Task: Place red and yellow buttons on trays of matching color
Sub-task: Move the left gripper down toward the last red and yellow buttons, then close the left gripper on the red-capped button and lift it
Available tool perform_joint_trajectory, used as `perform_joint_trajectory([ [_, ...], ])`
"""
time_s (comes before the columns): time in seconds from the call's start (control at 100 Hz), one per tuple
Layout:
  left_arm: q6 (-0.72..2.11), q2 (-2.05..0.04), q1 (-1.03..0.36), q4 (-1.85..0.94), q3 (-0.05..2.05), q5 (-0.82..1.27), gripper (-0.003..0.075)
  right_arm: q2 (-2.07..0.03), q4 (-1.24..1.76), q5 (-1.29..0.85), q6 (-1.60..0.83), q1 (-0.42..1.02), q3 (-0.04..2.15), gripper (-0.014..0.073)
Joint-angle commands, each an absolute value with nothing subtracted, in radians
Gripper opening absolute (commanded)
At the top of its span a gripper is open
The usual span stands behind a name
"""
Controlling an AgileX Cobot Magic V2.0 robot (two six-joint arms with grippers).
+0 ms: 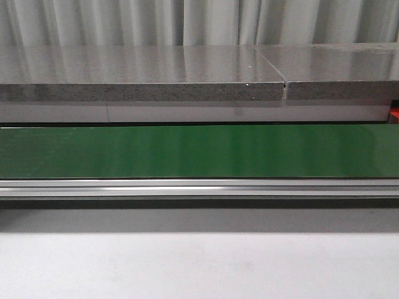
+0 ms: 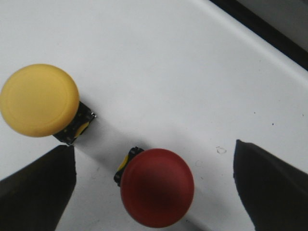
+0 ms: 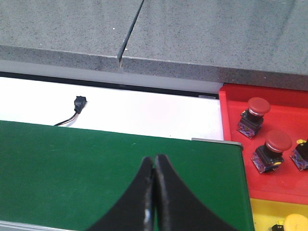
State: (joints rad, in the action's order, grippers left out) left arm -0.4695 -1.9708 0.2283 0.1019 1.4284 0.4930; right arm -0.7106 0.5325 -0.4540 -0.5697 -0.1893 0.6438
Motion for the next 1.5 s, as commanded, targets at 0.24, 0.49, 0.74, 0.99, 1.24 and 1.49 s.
perform_joint_trajectory([
  [0.24,-0.482,-1.959,0.229,0.090,1.462,0.506,0.0639,-0.705,0.549,-0.397,-0.577,-0.188,0.678,-0.0067],
  [0.49,-0.474,-1.955,0.229,0.090,1.462,0.507,0.0363,-0.705,0.549,-0.397,-0.577,-0.188,0.678,-0.0067],
  [0.74,-0.403,-1.906,0.229,0.068,1.465,0.511,-0.0021,-0.705,0.549,-0.397,-0.577,-0.188,0.678,-0.0067],
  [0.99,-0.347,-1.762,0.222,0.068,1.465,0.537,-0.0019,-0.705,0.549,-0.398,-0.577,-0.188,0.678,-0.0067],
  [1.24,-0.269,-1.606,0.179,0.068,1.447,0.611,-0.0019,-0.705,0.549,-0.398,-0.577,-0.188,0.678,-0.0067],
  [1.49,-0.265,-1.490,0.117,0.068,1.326,0.611,-0.0019,-0.705,0.549,-0.399,-0.577,-0.188,0.678,-0.0067],
])
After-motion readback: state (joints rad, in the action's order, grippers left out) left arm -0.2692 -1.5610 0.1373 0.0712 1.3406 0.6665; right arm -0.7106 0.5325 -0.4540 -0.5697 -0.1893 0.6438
